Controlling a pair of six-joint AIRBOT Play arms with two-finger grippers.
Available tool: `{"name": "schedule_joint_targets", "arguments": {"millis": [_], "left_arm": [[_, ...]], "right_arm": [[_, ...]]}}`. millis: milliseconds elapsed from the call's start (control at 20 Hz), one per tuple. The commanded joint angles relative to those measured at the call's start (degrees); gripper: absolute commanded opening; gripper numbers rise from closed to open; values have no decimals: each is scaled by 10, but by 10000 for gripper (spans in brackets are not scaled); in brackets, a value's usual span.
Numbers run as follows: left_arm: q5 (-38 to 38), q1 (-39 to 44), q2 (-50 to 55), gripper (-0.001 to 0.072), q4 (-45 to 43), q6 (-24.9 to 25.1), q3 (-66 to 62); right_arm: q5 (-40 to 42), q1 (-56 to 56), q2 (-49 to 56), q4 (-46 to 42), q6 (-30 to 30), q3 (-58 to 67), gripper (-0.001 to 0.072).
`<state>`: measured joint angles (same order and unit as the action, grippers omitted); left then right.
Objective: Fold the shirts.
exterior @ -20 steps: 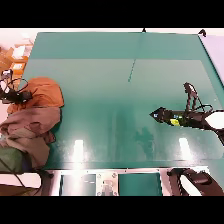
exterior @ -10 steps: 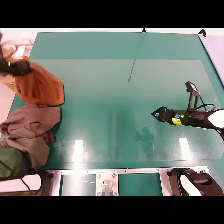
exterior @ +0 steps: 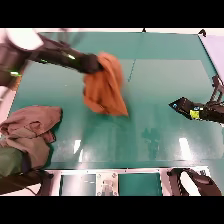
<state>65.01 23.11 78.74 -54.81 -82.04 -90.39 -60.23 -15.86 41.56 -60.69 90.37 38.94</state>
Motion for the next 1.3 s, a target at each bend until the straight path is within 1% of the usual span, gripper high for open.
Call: {"name": "schedule_joint_targets", "arguments": {"millis": [0,50,100,150,200,300,400,450,500,550,600,750,850,900,1000,1100,1200,1250], "left_arm": [[0,96,75,94,7,-25,-1],[1,105,99,507,11,-30,-1],[8,105,111,716,14,-45,-2],[22,94,114,716,14,-49,-4],[54,73,113,716,14,-49,-16],[146,12,112,700,12,-49,-49],[226,-41,106,700,0,-49,-46],[261,-58,106,700,-13,-49,-33],[282,-65,103,700,-21,-49,-5],[277,-64,95,700,-20,-47,37],[250,-56,81,700,-17,-44,91],[107,-10,43,700,4,-37,271],[28,29,45,700,48,-29,355],[-16,49,46,700,63,-29,387],[-92,75,46,699,75,-30,417],[-151,91,46,698,91,-30,419],[-189,108,52,698,94,-30,419],[-189,115,62,698,101,-30,419]], "right_arm": [[-25,-21,6,0,-7,2,490],[-32,-21,9,0,-7,2,490],[-40,-21,10,0,-11,3,491],[-46,-21,11,0,-16,2,491],[-48,-21,11,0,-18,2,491],[-48,-21,25,0,-18,2,490],[-47,-21,62,2,-18,3,490],[-39,-21,91,13,-27,3,490],[-30,-21,123,30,-46,8,490],[-23,-21,160,45,-68,19,490],[-16,-21,195,58,-84,33,490],[-9,-20,327,128,-151,114,490],[-16,-3,413,156,-174,175,489],[-19,10,448,157,-176,200,489],[-20,42,504,157,-176,247,489],[-19,72,542,157,-175,290,489],[-19,97,568,157,-173,323,489],[-19,107,581,157,-171,336,488]]}}
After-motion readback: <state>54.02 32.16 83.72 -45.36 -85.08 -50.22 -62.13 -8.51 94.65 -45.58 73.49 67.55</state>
